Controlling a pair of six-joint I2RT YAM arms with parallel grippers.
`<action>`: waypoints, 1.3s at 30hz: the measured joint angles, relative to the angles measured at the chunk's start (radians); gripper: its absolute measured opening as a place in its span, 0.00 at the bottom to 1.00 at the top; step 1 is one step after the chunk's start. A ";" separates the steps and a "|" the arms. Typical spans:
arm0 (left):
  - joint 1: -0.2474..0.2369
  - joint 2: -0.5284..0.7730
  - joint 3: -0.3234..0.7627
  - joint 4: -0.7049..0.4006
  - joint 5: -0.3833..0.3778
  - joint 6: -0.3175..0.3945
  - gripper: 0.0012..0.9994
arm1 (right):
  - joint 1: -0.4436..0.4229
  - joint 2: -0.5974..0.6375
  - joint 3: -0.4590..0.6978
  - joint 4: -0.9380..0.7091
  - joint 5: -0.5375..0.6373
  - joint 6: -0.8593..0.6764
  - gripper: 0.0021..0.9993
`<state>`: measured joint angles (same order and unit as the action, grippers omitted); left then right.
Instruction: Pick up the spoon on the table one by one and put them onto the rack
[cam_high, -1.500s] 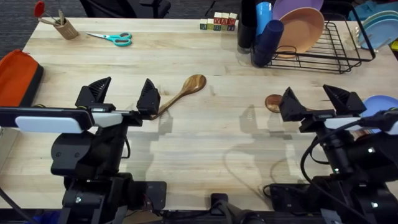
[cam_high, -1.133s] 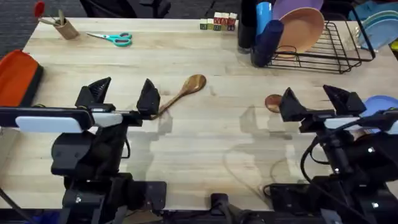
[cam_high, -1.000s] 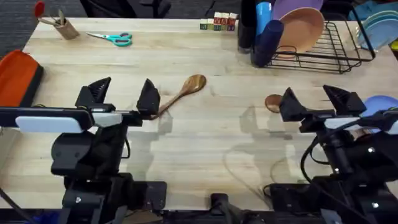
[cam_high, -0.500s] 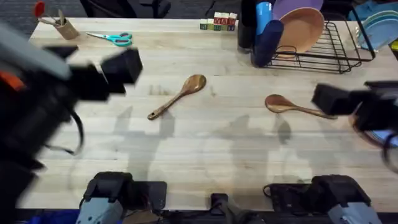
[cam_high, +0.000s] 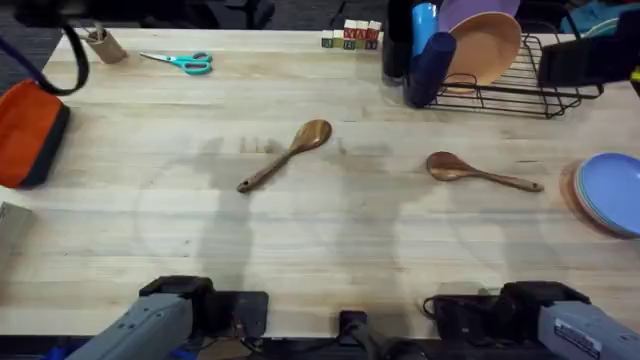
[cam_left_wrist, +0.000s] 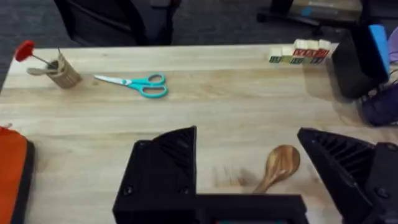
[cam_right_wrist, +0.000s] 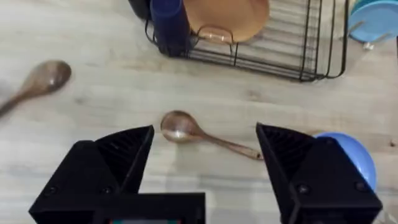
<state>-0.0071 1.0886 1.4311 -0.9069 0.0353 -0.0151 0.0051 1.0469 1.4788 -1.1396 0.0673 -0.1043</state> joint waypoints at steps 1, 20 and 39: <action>0.000 0.010 0.000 -0.014 0.001 0.000 0.99 | 0.000 0.007 0.000 -0.008 0.000 -0.005 1.00; 0.000 0.282 0.000 -0.151 0.237 0.375 0.99 | 0.000 0.018 0.000 -0.013 0.000 -0.054 1.00; -0.183 0.626 0.000 -0.344 0.260 0.514 0.99 | 0.000 0.018 0.000 -0.013 0.000 -0.064 1.00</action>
<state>-0.1903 1.7150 1.4315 -1.2508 0.2949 0.4988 0.0051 1.0649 1.4792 -1.1529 0.0677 -0.1686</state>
